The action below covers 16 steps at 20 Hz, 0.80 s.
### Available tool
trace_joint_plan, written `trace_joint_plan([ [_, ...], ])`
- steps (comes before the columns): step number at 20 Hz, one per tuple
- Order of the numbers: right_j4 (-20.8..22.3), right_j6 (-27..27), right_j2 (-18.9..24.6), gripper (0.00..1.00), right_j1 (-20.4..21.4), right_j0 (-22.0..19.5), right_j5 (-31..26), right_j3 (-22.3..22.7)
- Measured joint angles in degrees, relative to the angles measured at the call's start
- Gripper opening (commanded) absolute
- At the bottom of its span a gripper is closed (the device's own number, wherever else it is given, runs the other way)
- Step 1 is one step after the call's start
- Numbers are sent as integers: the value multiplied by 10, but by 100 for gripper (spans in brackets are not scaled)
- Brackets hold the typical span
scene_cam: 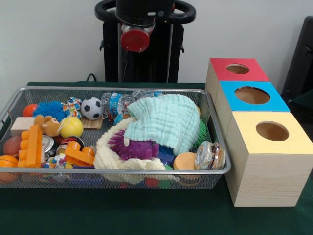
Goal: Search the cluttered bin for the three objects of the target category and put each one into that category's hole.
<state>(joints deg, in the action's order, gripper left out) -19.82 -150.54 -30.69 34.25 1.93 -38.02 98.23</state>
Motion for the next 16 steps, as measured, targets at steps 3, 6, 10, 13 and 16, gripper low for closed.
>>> trace_joint_plan([
  [3,-4,0,5,100,-3,-1,40,10],
  [6,-8,0,9,100,-6,-4,69,23],
  [10,-12,0,26,100,-6,-21,104,49],
  [13,-12,0,38,100,-6,-38,121,72],
  [16,-12,0,45,100,-5,-47,129,90],
])
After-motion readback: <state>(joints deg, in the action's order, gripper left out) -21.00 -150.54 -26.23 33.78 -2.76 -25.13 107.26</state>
